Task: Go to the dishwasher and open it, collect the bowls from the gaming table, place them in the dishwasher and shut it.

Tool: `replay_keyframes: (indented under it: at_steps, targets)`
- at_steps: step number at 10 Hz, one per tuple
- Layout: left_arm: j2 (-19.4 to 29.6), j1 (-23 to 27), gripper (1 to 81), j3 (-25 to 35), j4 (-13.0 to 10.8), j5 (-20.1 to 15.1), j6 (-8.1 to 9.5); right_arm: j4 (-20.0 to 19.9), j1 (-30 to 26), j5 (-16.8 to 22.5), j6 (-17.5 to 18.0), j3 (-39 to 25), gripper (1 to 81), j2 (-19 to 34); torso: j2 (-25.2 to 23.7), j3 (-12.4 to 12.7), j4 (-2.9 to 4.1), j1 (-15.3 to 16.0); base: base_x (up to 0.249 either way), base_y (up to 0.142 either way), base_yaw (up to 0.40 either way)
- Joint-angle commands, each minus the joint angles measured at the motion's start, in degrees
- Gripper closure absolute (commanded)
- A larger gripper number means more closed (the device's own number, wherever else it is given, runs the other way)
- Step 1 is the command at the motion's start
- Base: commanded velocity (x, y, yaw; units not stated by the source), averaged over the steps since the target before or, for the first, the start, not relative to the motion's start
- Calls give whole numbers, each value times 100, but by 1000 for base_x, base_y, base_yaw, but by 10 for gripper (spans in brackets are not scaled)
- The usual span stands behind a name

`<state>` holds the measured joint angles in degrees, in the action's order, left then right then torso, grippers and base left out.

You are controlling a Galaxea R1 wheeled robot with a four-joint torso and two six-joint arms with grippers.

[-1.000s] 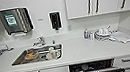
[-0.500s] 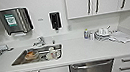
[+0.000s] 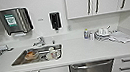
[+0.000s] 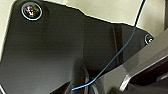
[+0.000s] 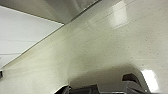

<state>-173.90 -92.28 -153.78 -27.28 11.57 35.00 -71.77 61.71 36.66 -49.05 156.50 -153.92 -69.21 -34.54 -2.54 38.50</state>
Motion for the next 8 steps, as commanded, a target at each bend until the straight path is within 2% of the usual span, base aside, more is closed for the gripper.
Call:
replay_keyframes:
  at_steps: [1,3,5,6,8]
  targets:
    - [83,153,10,24,-67,-252,-151,-424,275,325,-1726,362,10,-362,0,0,2,0,0,0,0]
    - [92,197,10,-143,-67,-252,-169,-1384,706,272,-3084,477,10,-362,0,2,2,0,0,0,0]
    - [65,241,10,-196,-67,-252,-178,-2208,1006,219,-4154,626,10,-397,-2,2,2,0,0,0,0]
    - [57,241,10,-205,-67,-252,-213,-2349,1111,219,-4356,644,10,-414,-2,2,2,0,0,0,0]
    - [83,285,10,-258,-67,-252,-266,-2360,1357,166,-4490,705,10,-528,-2,5,2,0,0,0,0]
